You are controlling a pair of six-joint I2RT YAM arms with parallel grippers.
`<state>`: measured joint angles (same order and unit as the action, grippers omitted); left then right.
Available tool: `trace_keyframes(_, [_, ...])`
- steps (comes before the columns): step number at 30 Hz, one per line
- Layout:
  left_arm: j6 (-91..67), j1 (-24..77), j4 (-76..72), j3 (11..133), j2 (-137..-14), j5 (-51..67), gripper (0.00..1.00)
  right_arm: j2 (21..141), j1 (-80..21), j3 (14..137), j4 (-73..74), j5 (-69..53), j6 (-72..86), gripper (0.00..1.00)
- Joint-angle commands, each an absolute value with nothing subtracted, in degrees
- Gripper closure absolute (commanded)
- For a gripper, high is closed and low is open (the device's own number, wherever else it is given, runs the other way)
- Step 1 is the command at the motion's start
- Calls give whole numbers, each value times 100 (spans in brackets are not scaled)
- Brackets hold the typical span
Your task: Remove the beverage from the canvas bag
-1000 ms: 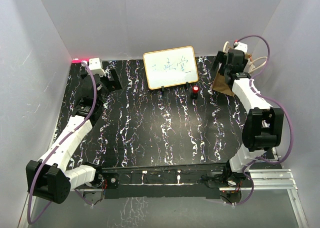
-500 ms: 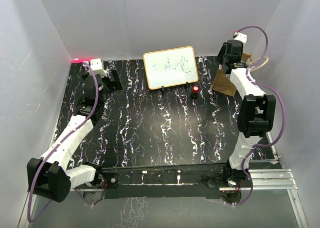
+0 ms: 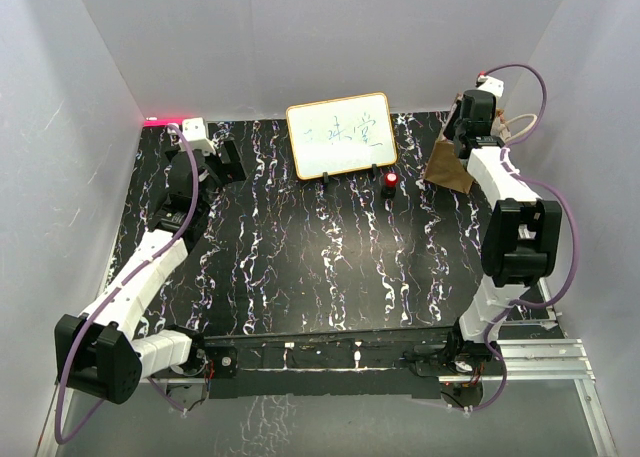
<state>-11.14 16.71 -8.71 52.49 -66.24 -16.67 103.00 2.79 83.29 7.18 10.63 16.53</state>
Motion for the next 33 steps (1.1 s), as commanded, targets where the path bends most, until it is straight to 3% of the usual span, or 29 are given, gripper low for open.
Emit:
trace_keyframes(1, [-1134,1720,-1067,5197,-6577,-1695,3,9477,310,7963,431,1211,1524,92])
trace_keyframes(18, [-1204,1870,-1125,5147,-6510,-1618,3,6778,325,5554,969,1748,1671,92])
trace_keyframes(33, [-1212,1914,-1108,5133,-6447,-1673,3,4977,321,4602,2282,289,2071,92])
